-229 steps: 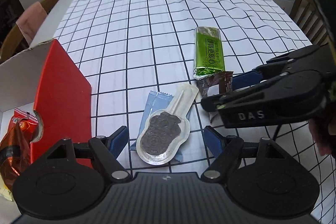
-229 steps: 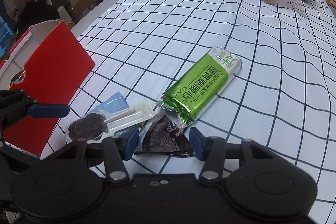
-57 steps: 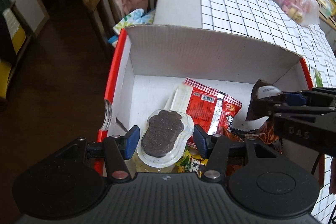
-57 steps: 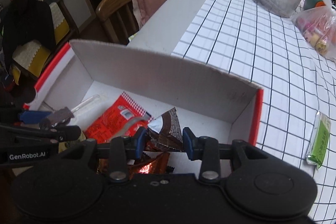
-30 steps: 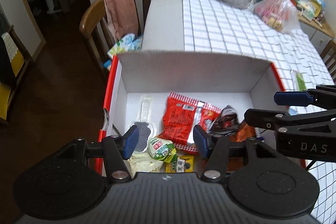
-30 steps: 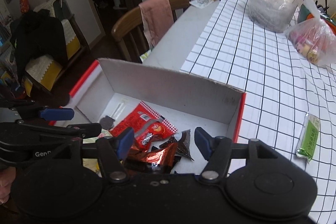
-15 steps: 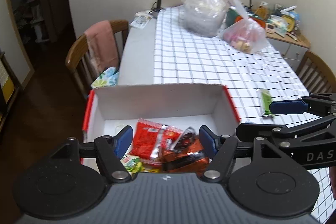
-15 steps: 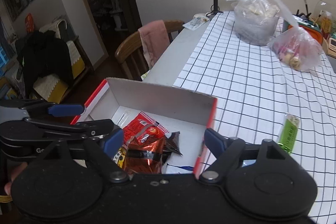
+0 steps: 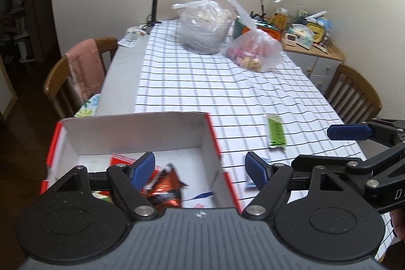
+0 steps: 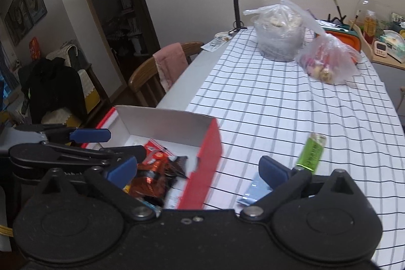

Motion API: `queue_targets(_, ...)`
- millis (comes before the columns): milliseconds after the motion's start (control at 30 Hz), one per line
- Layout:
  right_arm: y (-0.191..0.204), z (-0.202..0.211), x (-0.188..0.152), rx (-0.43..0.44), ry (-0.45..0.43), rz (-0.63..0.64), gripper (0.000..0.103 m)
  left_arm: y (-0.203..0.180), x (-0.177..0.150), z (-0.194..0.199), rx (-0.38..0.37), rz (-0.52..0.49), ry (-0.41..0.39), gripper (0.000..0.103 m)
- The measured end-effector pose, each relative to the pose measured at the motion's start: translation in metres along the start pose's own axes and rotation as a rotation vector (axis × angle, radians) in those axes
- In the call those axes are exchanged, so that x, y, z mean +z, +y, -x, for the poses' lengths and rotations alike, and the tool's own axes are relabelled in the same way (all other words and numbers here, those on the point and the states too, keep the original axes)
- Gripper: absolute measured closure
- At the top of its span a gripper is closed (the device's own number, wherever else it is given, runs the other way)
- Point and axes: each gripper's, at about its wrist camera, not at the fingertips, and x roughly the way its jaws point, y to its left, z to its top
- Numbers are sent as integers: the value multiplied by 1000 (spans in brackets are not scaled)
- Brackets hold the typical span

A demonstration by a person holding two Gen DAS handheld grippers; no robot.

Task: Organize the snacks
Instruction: 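Move both tools back from the box toward the blue packet and green bar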

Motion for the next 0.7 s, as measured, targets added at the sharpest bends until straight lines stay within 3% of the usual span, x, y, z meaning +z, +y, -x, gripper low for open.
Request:
queue_targets(233, -52, 9, -5, -69, 1, -43, 0, -46, 0, -21, -23, -19, 29, 25)
queue_targets(700, -157, -11, -9, -169, 110, -81, 0, -128, -1, -99, -8, -18, 203, 25)
